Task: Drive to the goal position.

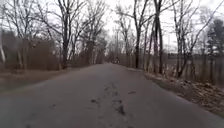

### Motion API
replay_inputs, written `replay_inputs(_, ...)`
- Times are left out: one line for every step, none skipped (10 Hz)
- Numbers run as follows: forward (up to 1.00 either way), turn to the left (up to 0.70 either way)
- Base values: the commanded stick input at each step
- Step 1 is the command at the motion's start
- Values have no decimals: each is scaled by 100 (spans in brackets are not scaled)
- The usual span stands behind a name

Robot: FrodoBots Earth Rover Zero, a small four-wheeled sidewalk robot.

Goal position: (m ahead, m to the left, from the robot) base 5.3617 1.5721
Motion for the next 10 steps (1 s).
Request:
replay_inputs(100, 0)
replay_inputs(100, 0)
replay_inputs(100, 0)
replay_inputs(100, 0)
replay_inputs(100, 0)
replay_inputs(100, 0)
replay_inputs(100, 0)
replay_inputs(100, 0)
replay_inputs(100, 0)
replay_inputs(100, 0)
